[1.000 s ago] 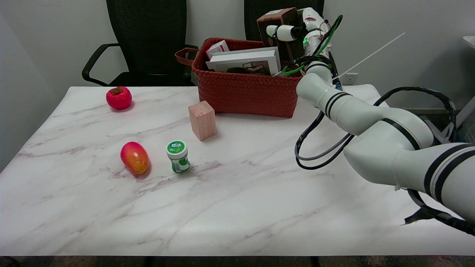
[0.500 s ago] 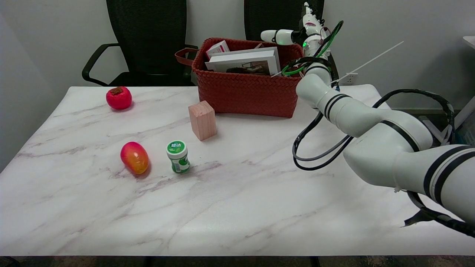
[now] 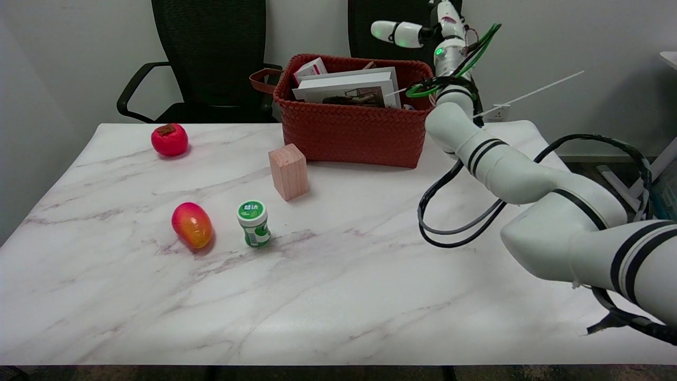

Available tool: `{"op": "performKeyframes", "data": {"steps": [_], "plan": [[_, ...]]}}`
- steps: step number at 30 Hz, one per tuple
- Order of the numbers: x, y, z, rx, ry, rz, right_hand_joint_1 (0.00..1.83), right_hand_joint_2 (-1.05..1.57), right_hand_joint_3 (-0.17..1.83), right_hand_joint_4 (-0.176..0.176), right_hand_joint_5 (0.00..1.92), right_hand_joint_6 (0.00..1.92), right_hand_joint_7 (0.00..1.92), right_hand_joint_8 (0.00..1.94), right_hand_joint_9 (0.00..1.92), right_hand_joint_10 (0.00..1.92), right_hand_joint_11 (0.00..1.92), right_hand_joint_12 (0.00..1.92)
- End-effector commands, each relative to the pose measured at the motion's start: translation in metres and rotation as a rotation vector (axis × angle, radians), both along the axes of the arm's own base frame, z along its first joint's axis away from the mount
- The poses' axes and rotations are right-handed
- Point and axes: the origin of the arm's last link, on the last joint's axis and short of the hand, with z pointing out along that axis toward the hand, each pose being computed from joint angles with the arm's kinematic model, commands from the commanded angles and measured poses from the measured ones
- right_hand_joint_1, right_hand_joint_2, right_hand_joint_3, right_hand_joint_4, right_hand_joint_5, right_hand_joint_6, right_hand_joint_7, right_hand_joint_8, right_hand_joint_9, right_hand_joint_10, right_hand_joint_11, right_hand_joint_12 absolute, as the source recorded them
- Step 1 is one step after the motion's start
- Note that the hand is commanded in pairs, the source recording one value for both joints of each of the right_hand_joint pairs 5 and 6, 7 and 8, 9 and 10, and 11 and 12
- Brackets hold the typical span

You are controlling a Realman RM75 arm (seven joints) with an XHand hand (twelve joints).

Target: Place the brown paper box into the brown storage basket.

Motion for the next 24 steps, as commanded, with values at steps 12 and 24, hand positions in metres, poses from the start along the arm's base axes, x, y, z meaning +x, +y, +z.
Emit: {"op": "performKeyframes", "data": {"steps": [12,24], "plan": [[0.006,0.216,-0.026,-0.101,0.088,0.559,0.95,0.56,0.1,0.0,0.15,0.15,0.37,0.37,0.31,0.31,0.24,0.24],[-0.054,0.284,-0.079,-0.131,0.158,0.526,0.95,0.59,0.15,0.0,0.17,0.17,0.4,0.4,0.32,0.32,0.24,0.24]]}}
